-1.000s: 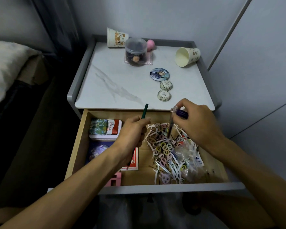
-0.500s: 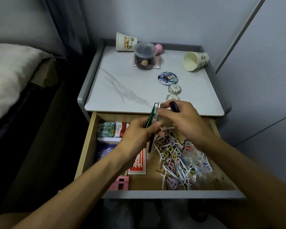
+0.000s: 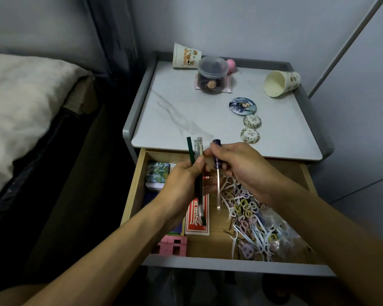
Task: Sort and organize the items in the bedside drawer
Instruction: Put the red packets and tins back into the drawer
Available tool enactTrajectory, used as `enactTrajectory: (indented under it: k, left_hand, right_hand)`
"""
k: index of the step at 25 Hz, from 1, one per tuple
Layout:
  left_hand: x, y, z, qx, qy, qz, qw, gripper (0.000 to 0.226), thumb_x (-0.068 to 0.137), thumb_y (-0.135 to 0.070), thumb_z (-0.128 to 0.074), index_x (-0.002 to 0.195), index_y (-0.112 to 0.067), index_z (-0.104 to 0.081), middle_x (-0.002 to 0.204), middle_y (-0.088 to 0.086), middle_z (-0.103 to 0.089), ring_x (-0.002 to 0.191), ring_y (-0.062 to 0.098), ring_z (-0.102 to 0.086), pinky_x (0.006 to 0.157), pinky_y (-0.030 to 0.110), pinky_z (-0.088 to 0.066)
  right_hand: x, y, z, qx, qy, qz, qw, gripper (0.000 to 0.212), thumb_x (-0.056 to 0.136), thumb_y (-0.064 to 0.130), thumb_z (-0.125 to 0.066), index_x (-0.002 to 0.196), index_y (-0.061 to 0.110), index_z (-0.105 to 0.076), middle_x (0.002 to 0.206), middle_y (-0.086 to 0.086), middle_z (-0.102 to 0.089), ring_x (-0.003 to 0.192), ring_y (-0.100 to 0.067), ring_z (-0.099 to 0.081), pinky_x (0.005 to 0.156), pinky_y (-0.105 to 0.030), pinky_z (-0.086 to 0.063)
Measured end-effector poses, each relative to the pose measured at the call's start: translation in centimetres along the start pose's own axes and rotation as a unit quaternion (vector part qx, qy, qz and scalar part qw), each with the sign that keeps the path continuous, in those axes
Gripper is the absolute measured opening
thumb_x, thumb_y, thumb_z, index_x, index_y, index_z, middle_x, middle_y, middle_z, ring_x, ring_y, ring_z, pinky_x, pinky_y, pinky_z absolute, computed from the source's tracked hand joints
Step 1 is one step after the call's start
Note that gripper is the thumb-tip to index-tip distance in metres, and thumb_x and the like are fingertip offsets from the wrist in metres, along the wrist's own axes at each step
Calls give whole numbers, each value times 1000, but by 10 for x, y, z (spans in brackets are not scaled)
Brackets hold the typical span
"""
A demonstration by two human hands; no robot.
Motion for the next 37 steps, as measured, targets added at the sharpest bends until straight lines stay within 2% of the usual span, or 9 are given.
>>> enactTrajectory:
  k: [5,10,13,17,21,25,27,30,37]
  left_hand:
    - [-3,-7,-1,53,45,-21,997,22,105,-20,-41,111,-2,-51,70,9,-58,50,16,-48,45,26,-42]
    - [-4,-9,0,123,51,-19,991,11,103,-20,-45,95,-14,-50,61,-3,-38,50,9,-27,47,24,-22]
    - [-6,-6,-4,143,72,-5,987,14,102,-19,-47,89,-15,-52,60,-4,-39,49,9,-27,46,22,-22]
    - [-5,-5,-3,166,78,-8,983,8,100,-15,-51,97,-9,-56,66,3,-53,48,14,-48,42,22,-37]
    - [-4,4,7,195,44,28,979,14,99,-11,-52,112,-10,-58,66,1,-60,52,12,-53,47,20,-42]
    - [-4,3,22,164,-51,19,985,15,100,-11,-48,112,-7,-57,68,-1,-59,47,4,-43,45,16,-36]
    - [-3,-11,29,105,-100,-21,989,6,99,-12,-52,97,-10,-57,63,-3,-50,41,2,-37,39,15,-31]
    - [-4,-24,31,30,-96,-57,993,24,94,-19,-62,74,-21,-50,56,-6,-33,40,5,-24,35,16,-22]
    - [-7,-33,42,30,-146,-59,987,27,88,-11,-68,66,-9,-52,50,2,-45,28,4,-33,32,13,-24]
  right_hand:
    - [2,8,-1,3,21,29,999,19,94,20,-62,110,8,-66,71,-5,-61,60,-15,-55,59,-25,-44]
    - [-4,12,0,-42,4,45,998,27,90,32,-66,117,29,-65,109,-1,-70,82,-3,-68,69,-17,-49]
    - [-2,17,0,-60,5,85,995,30,86,31,-70,115,34,-66,110,-1,-64,93,-8,-66,74,-17,-49]
    - [-4,20,-9,-72,37,96,992,18,95,25,-61,102,9,-68,96,-18,-68,78,-14,-65,72,-22,-49]
    - [-1,38,13,106,-82,134,982,20,104,22,-42,102,10,-58,99,-5,-72,96,-16,-70,89,-30,-54]
    - [-3,41,41,262,-151,132,944,25,107,25,-34,94,15,-53,66,1,-48,51,-10,-44,49,-22,-40]
    - [-3,26,28,153,-97,67,981,30,107,28,-35,99,12,-59,69,2,-44,49,-6,-34,44,-17,-28]
    - [-4,-3,-10,-28,33,-9,999,31,105,23,-39,104,11,-68,75,-2,-50,56,-4,-45,54,-17,-37]
    - [-11,-2,-40,23,99,0,995,19,99,11,-52,110,2,-64,82,-8,-63,70,-13,-58,67,-23,-51]
Point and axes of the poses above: each hand's wrist, its own x-axis towards the middle knuckle, its own z-axis out of the back of the hand, y = z × x, the point moved 7 cm from there along x, towards the middle knuckle
